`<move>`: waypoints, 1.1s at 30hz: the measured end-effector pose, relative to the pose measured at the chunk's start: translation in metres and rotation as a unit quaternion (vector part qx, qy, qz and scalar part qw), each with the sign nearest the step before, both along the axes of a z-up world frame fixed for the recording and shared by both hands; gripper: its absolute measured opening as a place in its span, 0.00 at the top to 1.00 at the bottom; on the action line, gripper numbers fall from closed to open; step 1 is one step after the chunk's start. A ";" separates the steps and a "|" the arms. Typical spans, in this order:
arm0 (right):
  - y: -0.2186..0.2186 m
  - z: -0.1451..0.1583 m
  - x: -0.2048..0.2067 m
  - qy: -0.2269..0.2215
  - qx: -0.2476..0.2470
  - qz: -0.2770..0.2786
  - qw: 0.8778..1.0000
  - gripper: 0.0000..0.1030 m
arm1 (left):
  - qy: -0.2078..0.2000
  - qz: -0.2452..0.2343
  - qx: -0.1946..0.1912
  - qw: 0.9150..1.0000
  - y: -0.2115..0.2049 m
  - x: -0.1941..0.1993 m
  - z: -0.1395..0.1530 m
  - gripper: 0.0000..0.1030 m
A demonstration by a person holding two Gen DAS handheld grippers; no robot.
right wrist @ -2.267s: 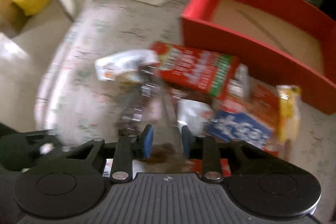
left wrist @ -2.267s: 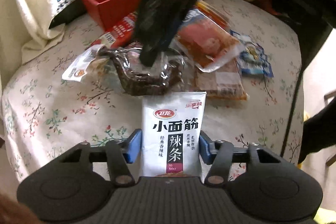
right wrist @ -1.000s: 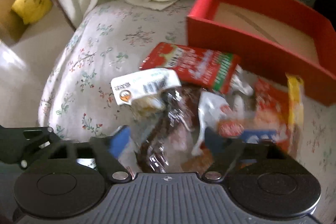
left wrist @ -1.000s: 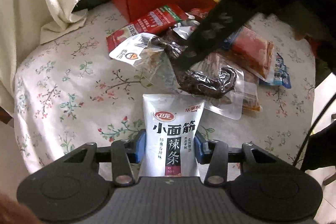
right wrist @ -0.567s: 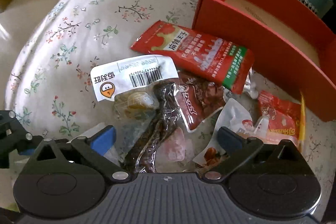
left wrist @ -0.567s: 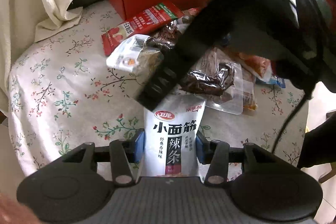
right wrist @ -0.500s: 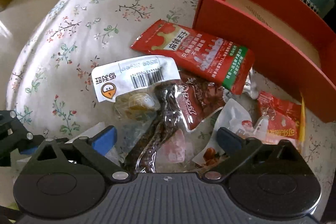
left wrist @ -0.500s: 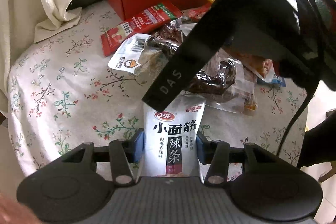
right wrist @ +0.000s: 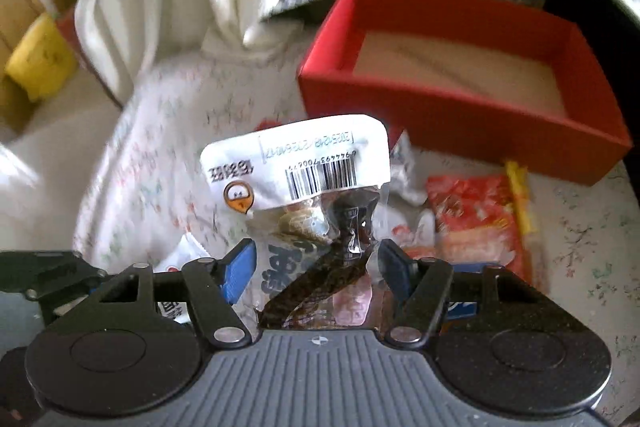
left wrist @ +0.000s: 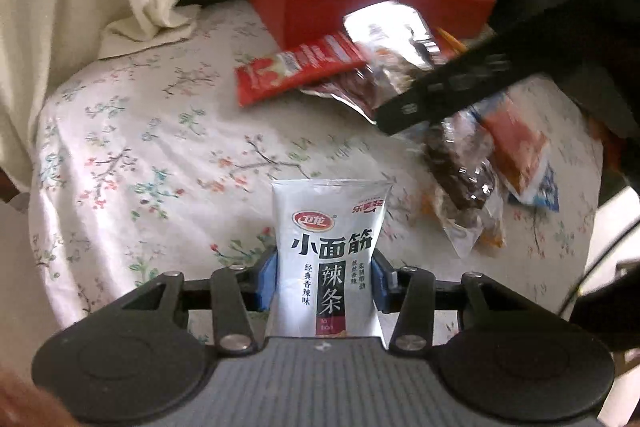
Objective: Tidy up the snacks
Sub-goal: 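Lift both held packets and carry them over the red box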
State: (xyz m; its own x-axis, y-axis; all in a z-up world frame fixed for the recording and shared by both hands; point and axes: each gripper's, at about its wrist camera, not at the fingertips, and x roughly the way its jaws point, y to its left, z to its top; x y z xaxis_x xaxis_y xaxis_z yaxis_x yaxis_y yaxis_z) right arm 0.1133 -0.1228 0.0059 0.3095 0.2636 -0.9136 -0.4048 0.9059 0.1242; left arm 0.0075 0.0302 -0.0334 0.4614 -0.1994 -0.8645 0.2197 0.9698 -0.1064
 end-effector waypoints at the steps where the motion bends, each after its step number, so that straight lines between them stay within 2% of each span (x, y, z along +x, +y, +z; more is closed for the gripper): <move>1: -0.003 0.003 0.001 -0.007 0.005 -0.006 1.000 0.29 | -0.002 0.008 -0.003 1.000 0.002 0.003 0.002 0.62; 13: -0.034 0.016 0.004 -0.046 0.042 -0.036 0.997 0.29 | -0.067 0.089 -0.030 0.993 0.009 0.046 0.042 0.62; 28: -0.061 0.043 0.030 -0.082 0.082 -0.091 0.989 0.29 | -0.156 0.111 -0.029 0.981 -0.020 0.091 0.077 0.62; 33: -0.064 0.044 0.043 -0.093 0.084 -0.109 0.986 0.29 | -0.164 0.121 -0.026 0.979 -0.026 0.110 0.078 0.62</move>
State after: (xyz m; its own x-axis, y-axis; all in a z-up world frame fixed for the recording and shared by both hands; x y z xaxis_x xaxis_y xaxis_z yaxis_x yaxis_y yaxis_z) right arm 0.1562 -0.1868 0.0498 0.5335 0.3160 -0.7845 -0.2334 0.9466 0.2225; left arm 0.1170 0.0042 0.0443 0.7515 -0.0901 -0.6536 0.0156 0.9928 -0.1189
